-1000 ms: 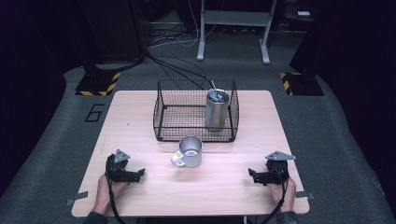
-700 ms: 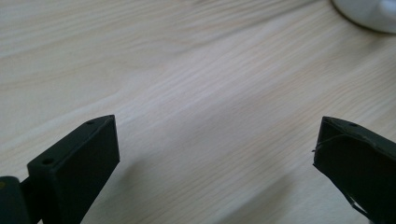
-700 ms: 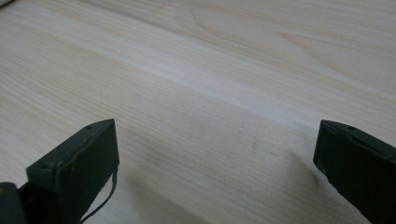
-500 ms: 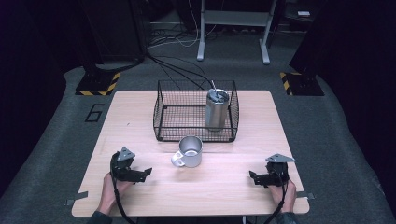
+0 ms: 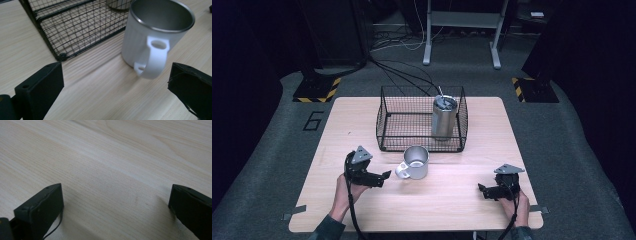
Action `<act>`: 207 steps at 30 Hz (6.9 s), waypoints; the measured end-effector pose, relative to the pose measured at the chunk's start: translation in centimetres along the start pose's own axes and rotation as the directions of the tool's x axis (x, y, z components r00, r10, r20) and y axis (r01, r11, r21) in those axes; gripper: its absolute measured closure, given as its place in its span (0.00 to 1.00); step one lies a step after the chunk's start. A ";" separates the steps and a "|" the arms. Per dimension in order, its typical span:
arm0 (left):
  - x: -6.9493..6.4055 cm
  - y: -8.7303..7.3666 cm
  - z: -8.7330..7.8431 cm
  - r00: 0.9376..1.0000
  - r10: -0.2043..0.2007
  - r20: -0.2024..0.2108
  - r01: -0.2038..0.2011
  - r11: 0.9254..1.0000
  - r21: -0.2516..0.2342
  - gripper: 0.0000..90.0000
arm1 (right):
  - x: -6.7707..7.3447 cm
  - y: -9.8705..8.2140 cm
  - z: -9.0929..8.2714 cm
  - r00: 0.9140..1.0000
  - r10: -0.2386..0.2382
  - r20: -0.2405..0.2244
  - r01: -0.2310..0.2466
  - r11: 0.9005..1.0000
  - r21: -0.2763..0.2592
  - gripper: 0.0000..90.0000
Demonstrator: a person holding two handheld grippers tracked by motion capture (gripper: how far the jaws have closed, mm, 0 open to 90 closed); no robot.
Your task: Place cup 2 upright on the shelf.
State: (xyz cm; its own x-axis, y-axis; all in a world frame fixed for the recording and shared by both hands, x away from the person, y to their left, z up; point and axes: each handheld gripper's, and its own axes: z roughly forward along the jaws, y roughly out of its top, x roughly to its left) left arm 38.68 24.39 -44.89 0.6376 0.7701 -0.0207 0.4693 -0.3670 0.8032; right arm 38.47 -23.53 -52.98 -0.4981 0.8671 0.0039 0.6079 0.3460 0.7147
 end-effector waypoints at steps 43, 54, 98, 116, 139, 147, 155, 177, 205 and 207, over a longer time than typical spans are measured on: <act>-5.2 6.2 8.4 0.991 0.091 0.097 -0.094 0.995 0.020 0.00 | -0.5 0.1 0.2 1.000 -0.003 0.001 0.003 1.000 -0.006 0.00; -5.3 6.3 9.1 0.992 0.086 0.098 -0.090 0.995 0.042 0.05 | -0.5 0.1 0.2 1.000 -0.003 0.002 0.003 1.000 -0.005 0.00; -5.5 7.2 6.2 0.984 0.134 0.116 -0.137 0.990 0.016 0.07 | -0.5 0.1 0.2 1.000 -0.003 0.001 0.003 1.000 -0.006 0.00; -5.1 8.3 3.8 0.977 0.150 0.148 -0.152 0.988 -0.002 0.07 | -0.4 0.2 0.2 1.000 0.001 0.003 -0.001 1.000 -0.006 0.00; -4.3 11.5 1.5 0.974 0.183 0.134 -0.180 0.983 -0.038 0.07 | -0.4 0.2 0.2 1.000 0.002 0.004 -0.002 1.000 -0.007 0.00; -4.1 12.6 1.0 0.973 0.192 0.129 -0.186 0.981 -0.054 0.07 | -0.4 0.2 0.2 1.000 0.003 0.004 -0.003 1.000 -0.006 0.00; -3.8 14.1 0.6 0.971 0.206 0.122 -0.199 0.978 -0.070 0.07 | -0.4 0.2 0.2 1.000 0.004 0.007 -0.004 1.000 -0.008 0.00; -2.5 18.4 2.0 0.967 0.241 0.084 -0.235 0.969 -0.076 0.07 | -0.4 0.2 0.3 1.000 0.010 0.009 -0.010 1.000 -0.007 0.00; 1.0 20.5 5.5 0.975 0.220 0.037 -0.218 0.975 -0.031 0.07 | -0.3 0.2 0.3 1.000 0.004 0.011 -0.004 1.000 -0.004 0.00; 1.3 20.5 6.0 0.978 0.202 0.040 -0.202 0.979 -0.023 0.07 | -0.3 0.2 0.3 1.000 0.004 0.011 -0.004 1.000 -0.004 0.00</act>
State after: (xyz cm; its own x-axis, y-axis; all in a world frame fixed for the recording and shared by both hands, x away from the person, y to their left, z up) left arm 52.85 14.76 -31.99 0.7433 0.6583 0.1184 0.3170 -0.5026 0.8043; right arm 38.98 -23.64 -53.01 -0.4885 0.8726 -0.0012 0.6076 0.3411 0.7173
